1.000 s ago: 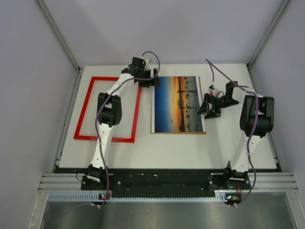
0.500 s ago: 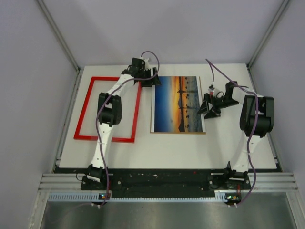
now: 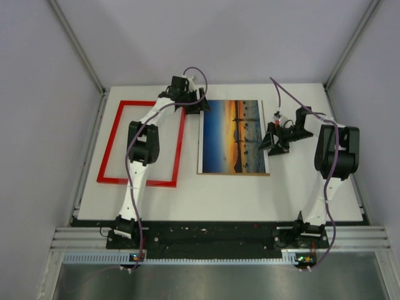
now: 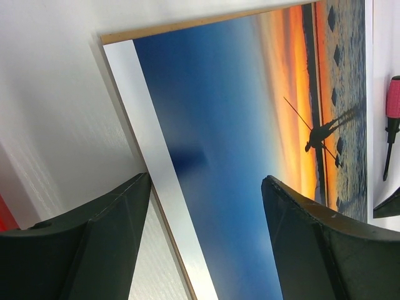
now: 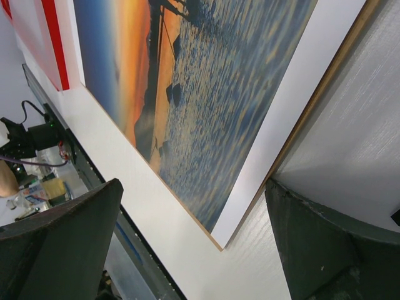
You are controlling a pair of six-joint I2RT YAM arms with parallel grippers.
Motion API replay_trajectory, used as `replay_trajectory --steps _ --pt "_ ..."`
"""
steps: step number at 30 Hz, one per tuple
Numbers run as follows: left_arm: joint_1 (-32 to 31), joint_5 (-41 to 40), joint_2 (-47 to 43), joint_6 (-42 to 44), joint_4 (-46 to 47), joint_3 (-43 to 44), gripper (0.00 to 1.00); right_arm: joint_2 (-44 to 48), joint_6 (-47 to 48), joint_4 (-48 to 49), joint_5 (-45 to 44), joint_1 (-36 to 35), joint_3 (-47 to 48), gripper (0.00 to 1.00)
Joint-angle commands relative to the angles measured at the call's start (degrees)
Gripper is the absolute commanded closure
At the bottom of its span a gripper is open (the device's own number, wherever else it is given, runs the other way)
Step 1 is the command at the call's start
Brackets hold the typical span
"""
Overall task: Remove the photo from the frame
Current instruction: Pick up the photo from the photo frame.
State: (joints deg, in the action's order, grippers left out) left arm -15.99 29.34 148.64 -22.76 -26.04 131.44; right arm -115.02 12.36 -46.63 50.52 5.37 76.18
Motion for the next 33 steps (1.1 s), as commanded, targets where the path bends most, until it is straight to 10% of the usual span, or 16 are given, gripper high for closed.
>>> replay_trajectory --steps 1,33 --pt "-0.7 3.4 -4.1 -1.8 0.8 -0.7 0.23 -0.6 1.7 2.5 -1.0 -0.7 -0.4 0.02" --pt "-1.1 6.1 -6.1 -4.6 2.4 -2.1 0.24 5.0 0.9 -0.7 -3.4 -1.1 0.5 0.02"
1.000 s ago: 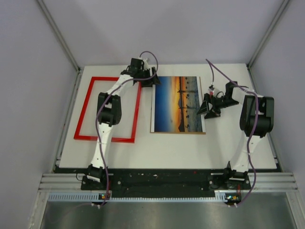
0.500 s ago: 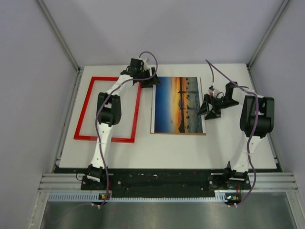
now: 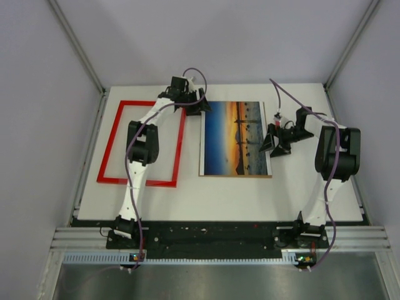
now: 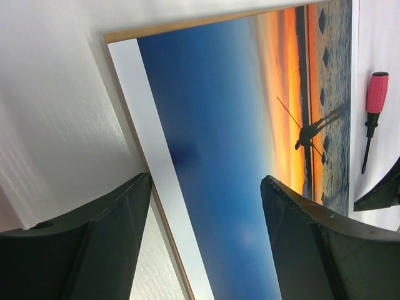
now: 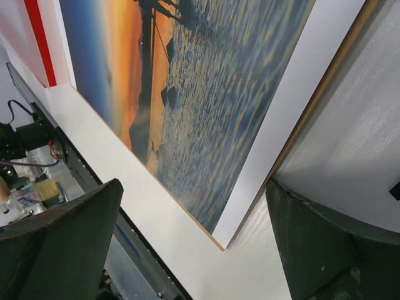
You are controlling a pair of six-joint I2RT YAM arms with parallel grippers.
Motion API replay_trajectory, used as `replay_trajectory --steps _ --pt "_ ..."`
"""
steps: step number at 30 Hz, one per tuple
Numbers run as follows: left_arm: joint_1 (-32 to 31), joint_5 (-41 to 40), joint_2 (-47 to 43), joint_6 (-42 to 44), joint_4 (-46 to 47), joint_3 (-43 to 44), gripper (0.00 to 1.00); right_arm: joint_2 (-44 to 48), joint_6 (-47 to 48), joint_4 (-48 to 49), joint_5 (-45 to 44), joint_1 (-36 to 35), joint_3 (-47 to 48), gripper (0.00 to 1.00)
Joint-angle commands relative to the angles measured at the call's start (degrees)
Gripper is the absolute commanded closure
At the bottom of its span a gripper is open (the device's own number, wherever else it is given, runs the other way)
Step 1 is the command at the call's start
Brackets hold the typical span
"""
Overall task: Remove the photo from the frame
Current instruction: Pick up the photo from the photo frame.
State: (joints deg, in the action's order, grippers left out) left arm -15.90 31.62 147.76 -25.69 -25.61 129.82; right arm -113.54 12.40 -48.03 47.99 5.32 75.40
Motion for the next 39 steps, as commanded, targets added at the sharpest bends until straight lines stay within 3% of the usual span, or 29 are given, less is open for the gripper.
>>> replay_trajectory --steps 1,12,18,29,31,33,34,36,39 --pt "-1.2 4.0 -5.2 -1.8 2.0 -0.5 0.24 3.7 0.7 0.7 -2.4 -1.1 1.3 0.02" --pt "-1.6 7.1 -6.7 -5.2 4.4 -1.7 0.25 2.0 0.2 2.1 -2.1 -1.2 1.2 0.05" --pt "-1.7 7.8 -7.8 -6.1 5.6 -2.0 0.31 0.2 -0.1 3.4 -2.3 -1.2 1.0 0.07" --pt "-1.7 10.2 -8.0 -7.0 7.4 -3.4 0.71 0.2 0.1 4.0 -0.3 -1.2 0.8 0.07" --pt "-1.8 10.5 -7.8 -7.1 7.5 -3.4 0.85 0.3 0.1 3.9 0.0 -1.2 0.8 0.07" --pt "-1.9 10.5 -7.6 -7.0 7.4 -3.5 0.88 0.5 0.1 3.9 0.2 -1.2 0.8 0.07" --pt "-1.9 10.5 -7.4 -7.0 7.4 -3.5 0.95 0.6 0.1 3.9 0.1 -1.2 0.8 0.07" --pt "-1.9 10.7 -7.1 -7.1 7.2 -3.6 1.00 0.9 0.1 3.8 0.4 -1.2 1.0 0.07" --pt "-1.9 10.7 -7.0 -7.2 7.1 -3.8 1.00 1.8 0.5 3.3 0.0 -1.2 1.3 0.07"
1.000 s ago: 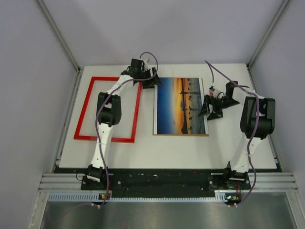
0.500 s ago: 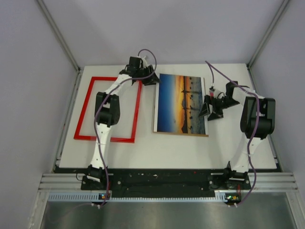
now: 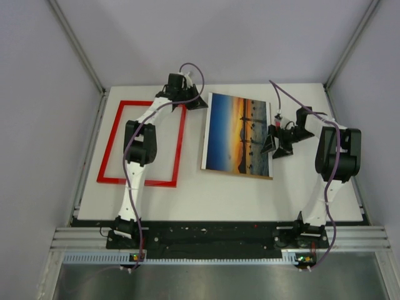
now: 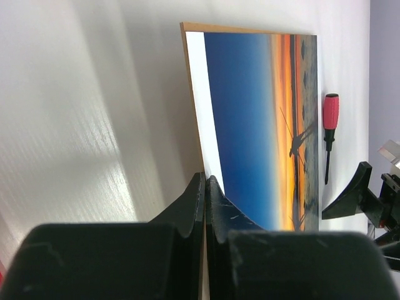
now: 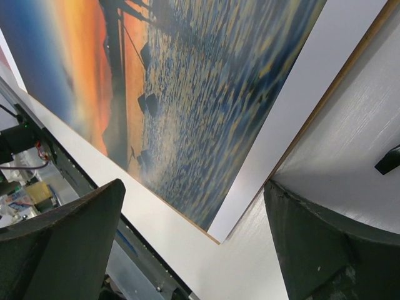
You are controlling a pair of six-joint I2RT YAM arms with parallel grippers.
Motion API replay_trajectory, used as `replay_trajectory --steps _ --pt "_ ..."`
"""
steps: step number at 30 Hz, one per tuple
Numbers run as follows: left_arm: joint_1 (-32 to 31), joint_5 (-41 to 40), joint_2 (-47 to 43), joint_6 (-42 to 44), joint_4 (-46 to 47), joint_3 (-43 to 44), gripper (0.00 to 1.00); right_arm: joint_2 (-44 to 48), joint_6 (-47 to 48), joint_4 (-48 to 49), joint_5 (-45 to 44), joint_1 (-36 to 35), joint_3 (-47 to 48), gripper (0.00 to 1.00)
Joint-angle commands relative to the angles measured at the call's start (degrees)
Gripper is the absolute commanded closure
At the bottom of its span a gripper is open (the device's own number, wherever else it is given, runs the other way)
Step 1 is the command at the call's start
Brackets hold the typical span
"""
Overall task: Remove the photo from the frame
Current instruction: Pick up the photo from the photo frame.
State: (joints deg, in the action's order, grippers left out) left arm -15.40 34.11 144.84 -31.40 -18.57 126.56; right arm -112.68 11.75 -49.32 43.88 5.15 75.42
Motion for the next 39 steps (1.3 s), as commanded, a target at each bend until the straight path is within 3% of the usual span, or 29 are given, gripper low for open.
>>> replay_trajectory --steps 1,15,24,34,39 --pt "-2.4 8.2 -4.1 -1.4 0.0 -0.5 1.00 1.2 1.4 4.2 3.5 -1.0 1.6 0.07" --pt "-2.2 2.3 -10.1 3.8 -5.8 -1.8 1.00 6.2 3.3 1.2 -7.8 -1.0 5.1 0.05" --pt "-2.3 1.6 -11.5 3.6 -5.8 -2.3 1.00 6.3 3.3 0.5 -5.5 -1.0 4.7 0.05" --pt "-2.4 2.5 -11.6 3.2 -4.5 -5.4 1.00 3.1 1.6 -0.4 6.4 -0.1 4.0 0.05" --pt "-2.4 2.5 -12.1 3.6 -4.0 -7.6 1.00 1.2 1.2 -0.2 5.2 0.7 1.5 0.06"
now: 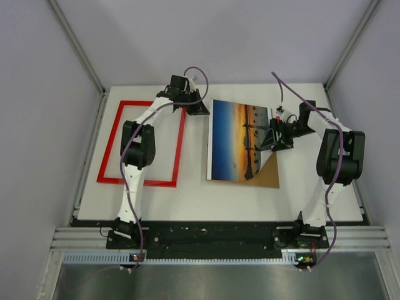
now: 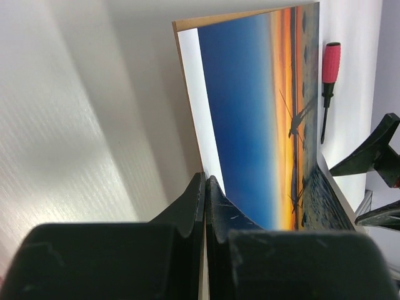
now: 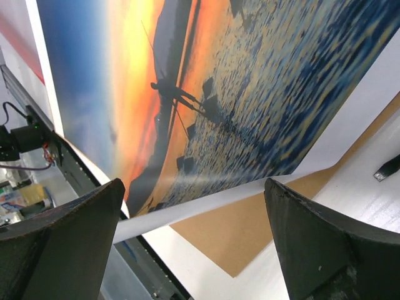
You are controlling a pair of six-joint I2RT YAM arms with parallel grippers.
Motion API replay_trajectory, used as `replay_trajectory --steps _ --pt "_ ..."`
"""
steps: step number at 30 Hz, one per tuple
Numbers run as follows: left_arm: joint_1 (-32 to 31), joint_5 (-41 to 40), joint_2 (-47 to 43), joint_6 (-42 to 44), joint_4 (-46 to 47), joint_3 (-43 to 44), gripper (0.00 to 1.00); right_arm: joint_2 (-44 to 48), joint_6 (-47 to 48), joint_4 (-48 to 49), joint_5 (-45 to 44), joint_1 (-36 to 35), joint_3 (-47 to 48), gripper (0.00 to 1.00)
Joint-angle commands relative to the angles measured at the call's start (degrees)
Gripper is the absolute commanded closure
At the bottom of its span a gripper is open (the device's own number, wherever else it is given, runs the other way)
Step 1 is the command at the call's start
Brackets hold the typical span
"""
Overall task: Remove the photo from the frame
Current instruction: Pick up the photo from the photo frame.
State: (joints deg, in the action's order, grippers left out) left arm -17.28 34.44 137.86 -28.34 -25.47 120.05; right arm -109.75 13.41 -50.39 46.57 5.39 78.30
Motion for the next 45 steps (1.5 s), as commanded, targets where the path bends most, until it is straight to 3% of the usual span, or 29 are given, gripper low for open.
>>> replay_trajectory --steps 1,17,25,30,37,45 --pt "-0.5 2.2 -5.2 0.7 3.0 -1.5 1.00 -1.9 -0.4 0.8 2.4 0.8 -1.8 0.06" --pt "-0.4 1.8 -5.8 0.6 3.6 -2.4 1.00 -0.2 4.7 -2.6 0.0 4.2 -8.5 0.06" --pt "-0.4 2.2 -5.7 0.3 3.8 -3.1 1.00 -4.7 5.8 -1.9 4.2 4.8 -10.8 0.06" --pt "-0.5 2.0 -6.9 2.1 4.2 -9.5 1.00 -7.6 5.1 -0.5 7.7 6.2 -11.2 0.07" --pt "-0.5 1.8 -5.7 3.6 5.2 -18.6 1.00 -11.2 2.2 3.3 9.9 6.9 -11.9 0.16" --pt "-1.1 1.6 -4.1 3.8 5.9 -20.7 1.00 -12.1 -2.4 7.8 9.8 7.0 -11.4 0.34"
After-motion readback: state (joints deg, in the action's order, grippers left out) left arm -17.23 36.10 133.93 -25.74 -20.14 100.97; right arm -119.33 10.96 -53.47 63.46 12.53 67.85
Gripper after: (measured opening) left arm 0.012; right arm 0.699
